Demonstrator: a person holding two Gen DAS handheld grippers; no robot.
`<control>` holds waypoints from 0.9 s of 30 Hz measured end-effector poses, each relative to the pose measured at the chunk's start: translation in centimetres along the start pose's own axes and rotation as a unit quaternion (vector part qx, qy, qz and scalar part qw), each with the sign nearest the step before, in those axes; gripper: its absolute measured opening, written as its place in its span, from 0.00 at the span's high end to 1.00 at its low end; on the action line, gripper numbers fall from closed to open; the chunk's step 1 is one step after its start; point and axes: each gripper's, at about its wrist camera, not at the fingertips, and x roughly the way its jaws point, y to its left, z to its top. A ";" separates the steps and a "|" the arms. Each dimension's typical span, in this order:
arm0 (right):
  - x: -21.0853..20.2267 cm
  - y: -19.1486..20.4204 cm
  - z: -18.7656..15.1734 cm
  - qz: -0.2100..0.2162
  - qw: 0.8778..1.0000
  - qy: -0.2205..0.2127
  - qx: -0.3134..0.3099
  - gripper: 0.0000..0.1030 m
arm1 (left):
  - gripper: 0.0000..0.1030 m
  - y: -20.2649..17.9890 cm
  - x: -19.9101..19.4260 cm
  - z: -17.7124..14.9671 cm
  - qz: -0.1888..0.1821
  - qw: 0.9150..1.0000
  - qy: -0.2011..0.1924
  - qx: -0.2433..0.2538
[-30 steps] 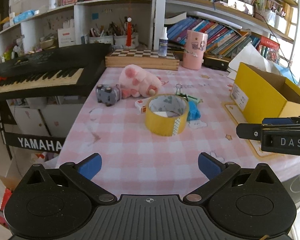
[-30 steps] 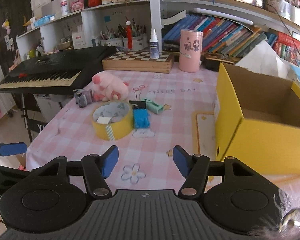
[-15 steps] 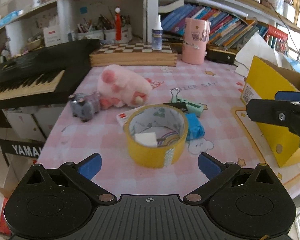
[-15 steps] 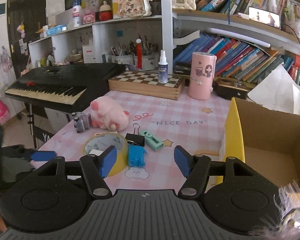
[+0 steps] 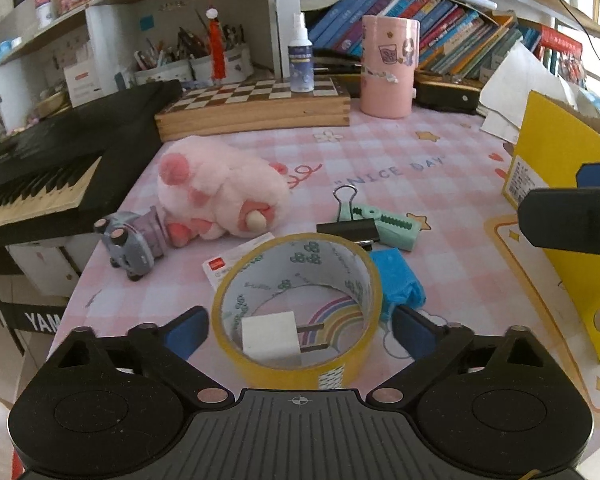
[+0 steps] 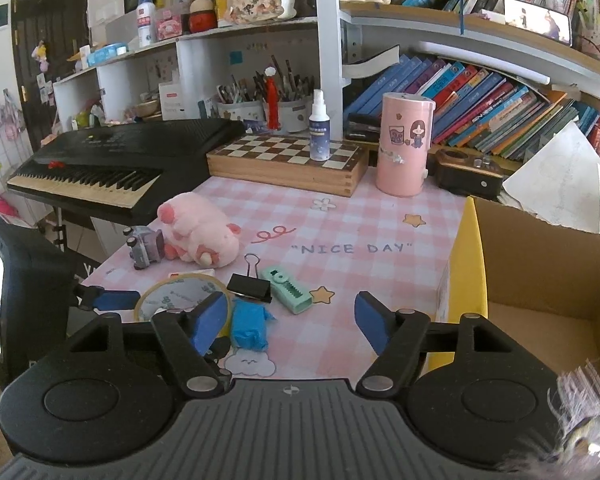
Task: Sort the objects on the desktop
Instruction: 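Move the left tool to the yellow tape roll while the right tool approaches the blue block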
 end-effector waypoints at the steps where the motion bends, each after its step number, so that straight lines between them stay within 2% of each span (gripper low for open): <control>1: 0.2 -0.1 0.1 0.001 1.000 0.002 0.000 0.33 | 0.16 0.0 0.0 0.0 -0.003 1.000 0.000 0.001; 5: 1.1 -0.2 0.4 0.001 1.000 0.011 0.000 0.31 | 0.16 1.2 -1.6 0.3 -0.024 0.999 -0.010 -0.026; 10: 2.9 -0.4 0.5 0.000 0.999 0.034 0.009 0.31 | 0.16 3.2 -5.5 -0.1 -0.029 0.996 -0.036 -0.076; 14: 4.6 0.2 0.7 0.017 0.998 0.057 0.003 0.31 | 0.16 5.1 -7.9 -0.9 -0.011 0.992 -0.050 -0.115; 19: 7.3 1.6 0.4 0.038 0.995 0.087 -0.021 0.32 | 0.16 7.1 -9.0 -1.8 0.033 0.988 -0.048 -0.145; 23: 9.4 2.8 -0.3 0.040 0.993 0.101 -0.052 0.34 | 0.16 7.4 -9.7 -2.2 0.051 0.987 -0.045 -0.147; 27: 11.0 3.0 -0.8 0.033 0.991 0.117 -0.051 0.39 | 0.16 7.2 -10.7 -2.4 0.063 0.987 -0.051 -0.137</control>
